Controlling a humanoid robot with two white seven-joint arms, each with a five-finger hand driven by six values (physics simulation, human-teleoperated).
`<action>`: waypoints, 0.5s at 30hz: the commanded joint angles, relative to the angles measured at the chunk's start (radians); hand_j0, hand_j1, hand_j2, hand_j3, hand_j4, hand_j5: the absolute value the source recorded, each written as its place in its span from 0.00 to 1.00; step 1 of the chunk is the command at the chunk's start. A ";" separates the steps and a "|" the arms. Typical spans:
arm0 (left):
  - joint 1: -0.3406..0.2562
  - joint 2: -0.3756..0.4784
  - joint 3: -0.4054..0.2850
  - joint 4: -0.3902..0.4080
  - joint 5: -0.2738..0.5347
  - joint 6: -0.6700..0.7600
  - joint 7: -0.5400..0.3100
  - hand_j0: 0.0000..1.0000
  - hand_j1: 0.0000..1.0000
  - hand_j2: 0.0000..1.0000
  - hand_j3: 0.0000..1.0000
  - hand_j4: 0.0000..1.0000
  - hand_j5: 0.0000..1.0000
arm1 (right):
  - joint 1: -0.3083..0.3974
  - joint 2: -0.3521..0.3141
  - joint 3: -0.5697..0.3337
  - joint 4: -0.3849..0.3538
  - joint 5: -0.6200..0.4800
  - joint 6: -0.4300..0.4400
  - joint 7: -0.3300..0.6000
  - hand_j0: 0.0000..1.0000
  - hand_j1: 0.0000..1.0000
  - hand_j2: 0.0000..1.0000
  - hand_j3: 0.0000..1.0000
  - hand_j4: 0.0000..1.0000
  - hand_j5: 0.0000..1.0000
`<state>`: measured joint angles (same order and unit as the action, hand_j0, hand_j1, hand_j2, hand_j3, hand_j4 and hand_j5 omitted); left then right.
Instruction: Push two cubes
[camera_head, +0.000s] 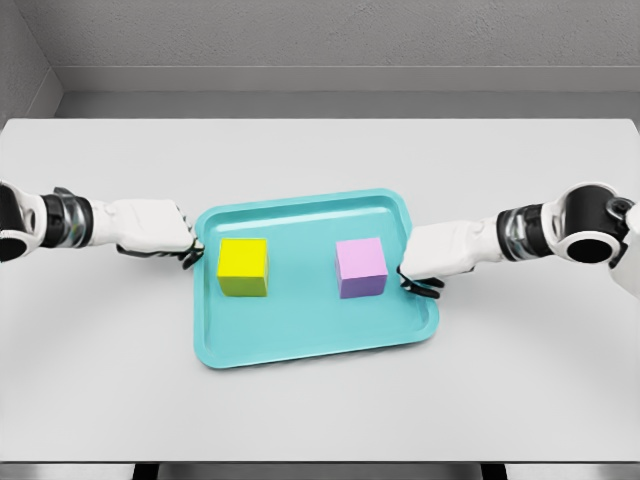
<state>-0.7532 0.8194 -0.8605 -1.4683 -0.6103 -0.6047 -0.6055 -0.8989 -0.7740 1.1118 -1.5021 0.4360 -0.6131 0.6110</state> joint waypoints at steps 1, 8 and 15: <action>0.000 -0.017 -0.020 -0.004 -0.009 -0.006 -0.005 0.45 0.45 0.45 0.45 0.45 0.45 | 0.000 0.015 0.003 0.013 -0.002 0.002 0.000 0.04 0.04 0.04 0.04 0.04 0.04; -0.020 -0.031 -0.026 -0.004 -0.005 -0.006 -0.005 0.45 0.45 0.45 0.45 0.45 0.45 | -0.008 0.050 0.036 0.045 0.013 0.002 0.000 0.04 0.04 0.04 0.04 0.04 0.04; -0.046 -0.023 -0.028 -0.010 0.017 -0.006 -0.005 0.45 0.45 0.45 0.45 0.45 0.45 | -0.031 0.088 0.063 0.042 0.018 0.002 0.000 0.04 0.04 0.04 0.04 0.04 0.04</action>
<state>-0.7992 0.7958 -0.8857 -1.4765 -0.6148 -0.6112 -0.6077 -0.9296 -0.6970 1.1675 -1.4586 0.4672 -0.6122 0.6072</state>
